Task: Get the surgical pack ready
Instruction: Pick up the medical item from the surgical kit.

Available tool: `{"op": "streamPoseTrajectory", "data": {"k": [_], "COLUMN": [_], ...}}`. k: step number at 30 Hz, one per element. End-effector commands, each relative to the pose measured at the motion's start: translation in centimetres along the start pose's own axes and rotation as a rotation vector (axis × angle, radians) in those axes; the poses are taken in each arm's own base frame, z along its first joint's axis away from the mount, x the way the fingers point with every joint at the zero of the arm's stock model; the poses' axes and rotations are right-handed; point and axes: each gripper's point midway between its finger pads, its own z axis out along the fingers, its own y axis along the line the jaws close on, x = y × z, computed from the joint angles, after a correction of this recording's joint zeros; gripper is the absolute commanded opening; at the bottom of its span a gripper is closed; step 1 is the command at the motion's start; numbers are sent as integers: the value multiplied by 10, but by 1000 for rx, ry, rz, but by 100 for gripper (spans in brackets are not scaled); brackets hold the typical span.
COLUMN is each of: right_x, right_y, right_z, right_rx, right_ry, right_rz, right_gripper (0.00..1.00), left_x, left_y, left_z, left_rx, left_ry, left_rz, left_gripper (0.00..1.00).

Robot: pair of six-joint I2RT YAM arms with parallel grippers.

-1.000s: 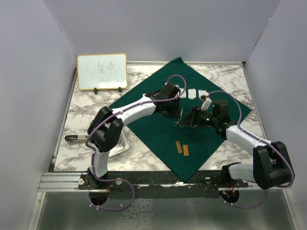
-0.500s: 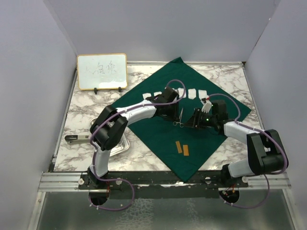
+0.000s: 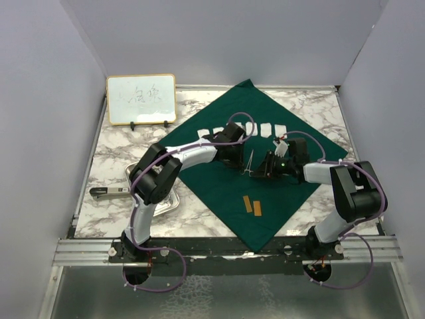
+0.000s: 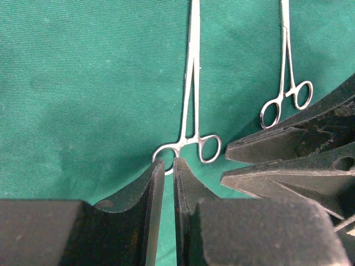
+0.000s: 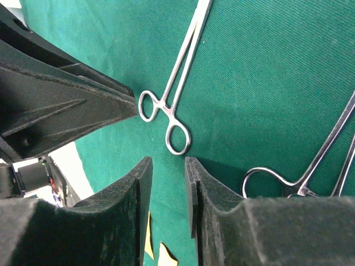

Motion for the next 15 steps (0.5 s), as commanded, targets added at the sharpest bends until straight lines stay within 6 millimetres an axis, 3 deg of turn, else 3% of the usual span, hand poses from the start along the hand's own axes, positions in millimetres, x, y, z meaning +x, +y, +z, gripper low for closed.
{"op": "streamPoseTrajectory", "data": {"k": [1,10,15], "right_x": [-16,-13,-7], "right_y": [-2,-16,-7], "right_z": [1,6,11], "right_rx": [22,76,11], "right_ry": [-41,-26,-7], "right_rz": [-13,18,50], "right_gripper": [32,35,35], "left_x": [3,24,31], "left_y": [6,28,33], "left_z": [10,24,24], "left_rx": [-7,-60,-73], "left_ry": [8,64,76], "left_rz": [-6,-40,-50], "left_gripper": [16,13,12]}}
